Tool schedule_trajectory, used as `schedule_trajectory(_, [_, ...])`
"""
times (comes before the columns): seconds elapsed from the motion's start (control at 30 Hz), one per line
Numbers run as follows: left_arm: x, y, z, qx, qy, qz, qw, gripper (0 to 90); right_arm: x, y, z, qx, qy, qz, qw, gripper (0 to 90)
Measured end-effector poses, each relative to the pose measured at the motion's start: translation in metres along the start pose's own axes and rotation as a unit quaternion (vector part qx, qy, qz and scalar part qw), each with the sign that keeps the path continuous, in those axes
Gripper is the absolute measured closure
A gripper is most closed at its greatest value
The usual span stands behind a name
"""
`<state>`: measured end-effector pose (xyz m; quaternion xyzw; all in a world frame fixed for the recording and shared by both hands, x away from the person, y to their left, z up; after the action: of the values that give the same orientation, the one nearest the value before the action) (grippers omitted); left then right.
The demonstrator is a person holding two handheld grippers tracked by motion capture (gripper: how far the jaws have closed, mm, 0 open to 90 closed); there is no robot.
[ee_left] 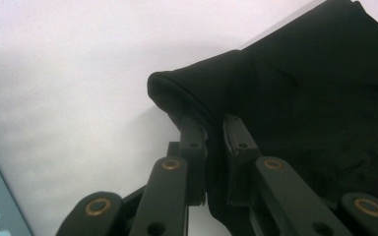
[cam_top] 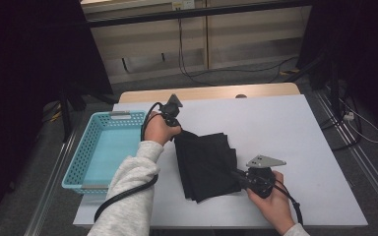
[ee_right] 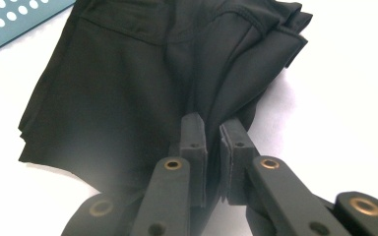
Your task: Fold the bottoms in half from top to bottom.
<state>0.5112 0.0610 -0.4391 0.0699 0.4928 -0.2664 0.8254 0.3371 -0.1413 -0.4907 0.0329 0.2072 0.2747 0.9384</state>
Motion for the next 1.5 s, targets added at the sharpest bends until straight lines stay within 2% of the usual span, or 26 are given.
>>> schedule_trajectory(0.07, [0.003, -0.001, -0.001, 0.000, -0.001, -0.001, 1.0000, 81.2, 0.002, -0.001, -0.005, 0.000, 0.007, -0.005, 1.0000, 80.5])
schedule_trajectory(0.1, [0.005, -0.001, -0.003, 0.001, 0.001, -0.001, 1.0000, 81.1, 0.004, -0.002, -0.010, -0.006, 0.021, -0.004, 0.9997, 78.8])
schedule_trajectory(0.17, [0.009, 0.000, -0.005, 0.003, -0.002, 0.001, 1.0000, 80.8, 0.003, -0.004, -0.011, -0.011, 0.012, -0.018, 0.9997, 74.6])
schedule_trajectory(0.2, [0.011, 0.001, -0.006, 0.003, -0.002, 0.002, 1.0000, 80.7, 0.002, -0.004, -0.009, -0.021, 0.010, -0.022, 0.9995, 72.8])
schedule_trajectory(0.23, [0.012, 0.002, -0.007, 0.002, -0.003, 0.003, 1.0000, 80.6, 0.001, -0.005, -0.006, -0.018, 0.003, -0.029, 0.9994, 69.4])
schedule_trajectory(0.3, [0.014, 0.003, -0.008, -0.004, -0.006, 0.003, 1.0000, 80.5, 0.001, -0.009, -0.002, -0.009, -0.012, -0.044, 0.9989, 56.0])
schedule_trajectory(0.4, [0.013, 0.004, -0.008, 0.000, -0.008, 0.005, 1.0000, 80.5, 0.008, -0.013, -0.006, 0.000, 0.003, -0.047, 0.9989, 47.1])
schedule_trajectory(0.47, [0.013, 0.004, -0.008, 0.001, -0.009, 0.004, 1.0000, 80.5, 0.013, -0.016, -0.012, 0.017, 0.019, -0.051, 0.9984, 39.0])
schedule_trajectory(0.5, [0.013, 0.004, -0.008, 0.002, -0.011, 0.003, 0.9999, 80.5, 0.013, -0.016, -0.012, 0.025, 0.012, -0.050, 0.9984, 39.9])
schedule_trajectory(0.67, [0.015, 0.004, -0.009, 0.002, -0.013, 0.003, 0.9999, 80.4, 0.017, -0.011, -0.012, 0.012, 0.019, -0.047, 0.9986, 49.3])
schedule_trajectory(0.77, [0.015, 0.004, -0.009, 0.003, -0.013, 0.004, 0.9999, 80.4, 0.020, -0.007, -0.012, 0.010, 0.018, -0.038, 0.9991, 60.6])
schedule_trajectory(0.87, [0.015, 0.004, -0.009, -0.001, -0.018, 0.005, 0.9998, 80.4, 0.023, -0.003, -0.012, 0.021, 0.018, -0.019, 0.9994, 77.7])
schedule_trajectory(0.9, [0.015, 0.004, -0.009, -0.001, -0.019, 0.006, 0.9998, 80.5, 0.023, -0.001, -0.012, 0.024, 0.019, -0.017, 0.9994, 78.3])
schedule_trajectory(0.97, [0.014, 0.004, -0.008, -0.001, -0.022, 0.007, 0.9997, 80.6, 0.023, 0.000, -0.011, 0.015, 0.018, -0.018, 0.9996, 79.3])
schedule_trajectory(1.07, [0.012, 0.005, -0.007, 0.002, -0.021, 0.007, 0.9997, 80.8, 0.022, 0.001, -0.009, 0.024, 0.019, -0.011, 0.9995, 80.3])
schedule_trajectory(1.13, [0.009, 0.005, -0.005, 0.001, -0.017, 0.008, 0.9998, 80.9, 0.020, 0.003, -0.006, 0.020, 0.016, -0.008, 0.9996, 80.5])
schedule_trajectory(1.33, [-0.003, 0.005, 0.004, 0.001, -0.004, 0.013, 0.9999, 81.1, 0.012, 0.009, 0.009, -0.006, -0.013, -0.005, 0.9999, 80.8])
schedule_trajectory(1.5, [-0.013, 0.005, 0.011, 0.001, 0.010, 0.019, 0.9998, 81.4, 0.008, 0.011, 0.017, -0.016, -0.038, -0.007, 0.9991, 80.7])
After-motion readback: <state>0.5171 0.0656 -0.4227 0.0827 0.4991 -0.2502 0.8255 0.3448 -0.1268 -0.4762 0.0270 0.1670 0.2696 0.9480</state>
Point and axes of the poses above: each handheld gripper's, and its own axes: x roughly forward along the jaws, z roughly out of its top, y roughly to its left, the point moved 7 cm from there along x, roughly forward along the jaws, and after that the axes turned 15 degrees about -y, right-handed, at the moved point
